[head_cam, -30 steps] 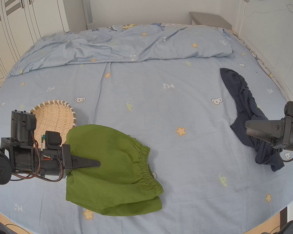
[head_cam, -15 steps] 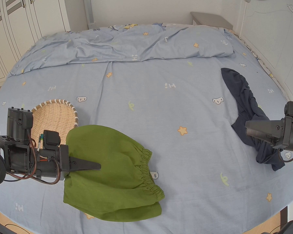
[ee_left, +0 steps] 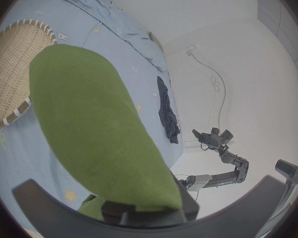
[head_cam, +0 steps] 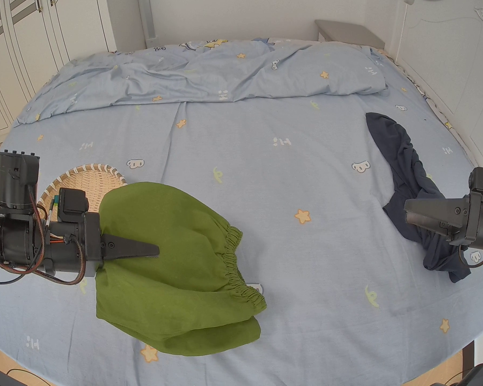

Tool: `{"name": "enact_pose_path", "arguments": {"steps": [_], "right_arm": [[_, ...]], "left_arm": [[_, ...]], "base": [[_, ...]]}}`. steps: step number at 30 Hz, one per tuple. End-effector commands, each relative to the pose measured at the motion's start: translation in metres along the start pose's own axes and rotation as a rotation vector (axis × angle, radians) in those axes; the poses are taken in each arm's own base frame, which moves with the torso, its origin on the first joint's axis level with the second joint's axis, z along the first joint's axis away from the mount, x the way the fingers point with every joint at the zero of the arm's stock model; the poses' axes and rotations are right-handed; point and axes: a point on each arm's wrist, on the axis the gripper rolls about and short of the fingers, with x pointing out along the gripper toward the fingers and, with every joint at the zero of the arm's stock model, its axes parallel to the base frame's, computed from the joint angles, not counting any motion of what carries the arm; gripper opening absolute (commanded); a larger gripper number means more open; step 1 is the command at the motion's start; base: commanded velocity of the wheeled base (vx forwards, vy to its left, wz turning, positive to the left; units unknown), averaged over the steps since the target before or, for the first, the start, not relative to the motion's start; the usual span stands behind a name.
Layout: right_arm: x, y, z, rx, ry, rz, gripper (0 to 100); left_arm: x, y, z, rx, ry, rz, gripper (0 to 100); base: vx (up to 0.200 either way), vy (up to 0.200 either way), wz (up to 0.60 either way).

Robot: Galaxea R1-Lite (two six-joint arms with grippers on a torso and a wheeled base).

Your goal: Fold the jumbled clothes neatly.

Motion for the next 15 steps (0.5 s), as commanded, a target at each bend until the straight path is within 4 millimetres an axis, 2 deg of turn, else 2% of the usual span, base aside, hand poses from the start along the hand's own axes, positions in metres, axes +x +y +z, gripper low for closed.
{"name": "enact_pose_path", "arguments": {"steps": [1,6,9,15], "right_arm": [[0.000,-0.001,0.000,0.003,0.003,-0.001,100],[0.000,0.000,0.000,0.001,0.001,0.000,100],[0.000,0.000,0.000,-0.001,0.001,0.000,100],[0.000,0.000,0.000,-0.001,0.001,0.000,100]], "left_arm": [[0.000,0.000,0.000,0.002,-0.002,-0.001,0],[-0.001,-0.002,0.001,0.014,-0.006,-0.005,0],[-0.002,-0.004,0.002,0.019,-0.011,-0.008,0],[-0.020,-0.021,0.029,0.087,-0.129,-0.031,0]], "base": [[0.000,0.200,0.00],[0.000,0.200,0.00],[0.000,0.000,0.00],[0.000,0.000,0.00]]}}
